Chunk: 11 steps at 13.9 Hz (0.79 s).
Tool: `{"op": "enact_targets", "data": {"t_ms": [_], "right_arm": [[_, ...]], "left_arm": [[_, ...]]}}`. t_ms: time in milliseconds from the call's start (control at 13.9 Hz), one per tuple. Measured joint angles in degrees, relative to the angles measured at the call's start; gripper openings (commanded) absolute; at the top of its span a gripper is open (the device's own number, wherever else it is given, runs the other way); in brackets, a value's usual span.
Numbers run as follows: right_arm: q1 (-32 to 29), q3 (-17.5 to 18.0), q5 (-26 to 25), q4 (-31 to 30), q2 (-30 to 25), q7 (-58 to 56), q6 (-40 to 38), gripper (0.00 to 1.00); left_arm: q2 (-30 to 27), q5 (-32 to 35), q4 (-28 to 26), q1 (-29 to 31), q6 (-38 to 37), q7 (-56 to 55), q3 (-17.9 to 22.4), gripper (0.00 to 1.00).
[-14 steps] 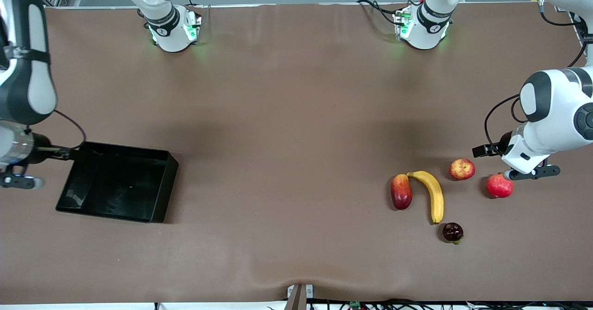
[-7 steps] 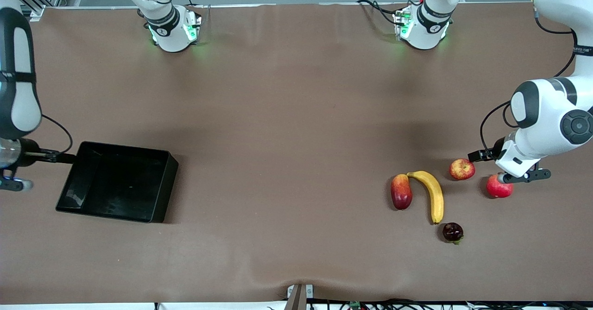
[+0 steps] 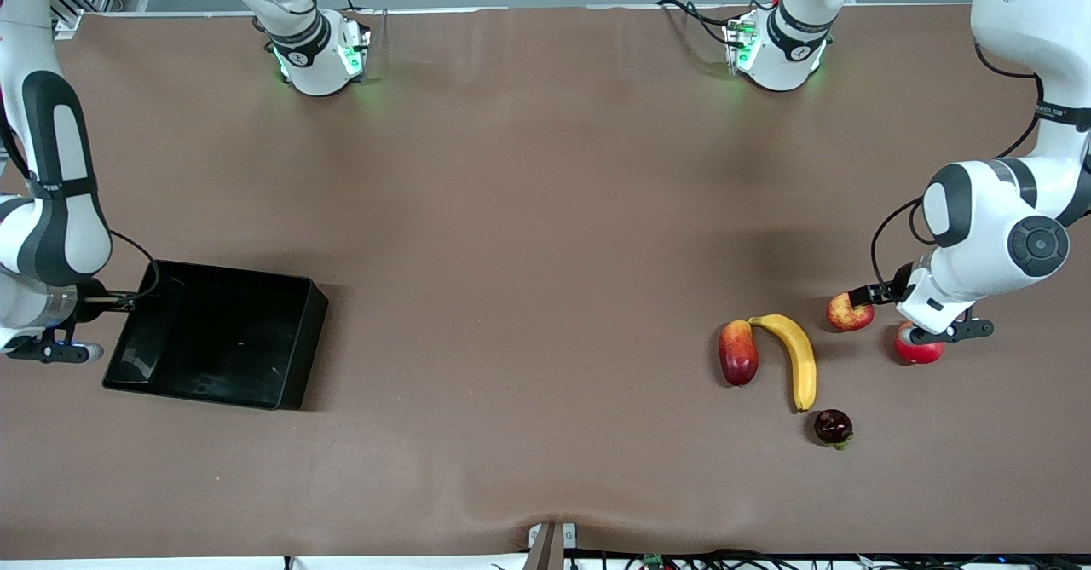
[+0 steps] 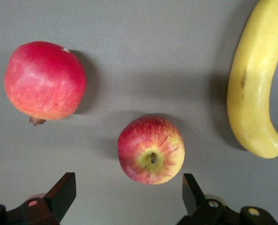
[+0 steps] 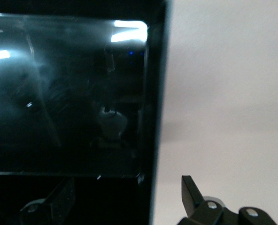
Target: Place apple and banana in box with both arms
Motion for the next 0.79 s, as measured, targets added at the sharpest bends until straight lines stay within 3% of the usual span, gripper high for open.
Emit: {"op": "enact_targets", "data": {"t_ms": [502, 574, 645, 717, 789], "right_arm": [[-1.8, 0.0, 4.4, -0.4, 5.4, -2.3, 9.7, 1.0], [-1.9, 0.0, 5.6, -0.3, 5.8, -2.5, 10.0, 0.91], [-2.0, 0.0, 6.4, -0.3, 6.1, -2.6, 10.1, 0.61], [-2.0, 0.0, 6.7, -0.3, 6.2, -2.7, 10.1, 0.45], [-2.0, 0.0, 6.8, -0.4, 6.2, -2.7, 10.1, 0.03]], "left_arm": [[2.9, -0.2, 0.0, -0.1, 4.7, -0.2, -0.1, 1.0], [3.2, -0.8, 0.1, -0.1, 4.9, -0.3, -0.2, 1.0], [3.4, -1.7, 0.1, -0.1, 5.0, -0.3, -0.2, 1.0], [3.5, -2.4, 0.1, -0.1, 5.0, -0.3, -0.2, 1.0], [3.6, -2.7, 0.1, -0.2, 5.2, -0.3, -0.2, 1.0]]}}
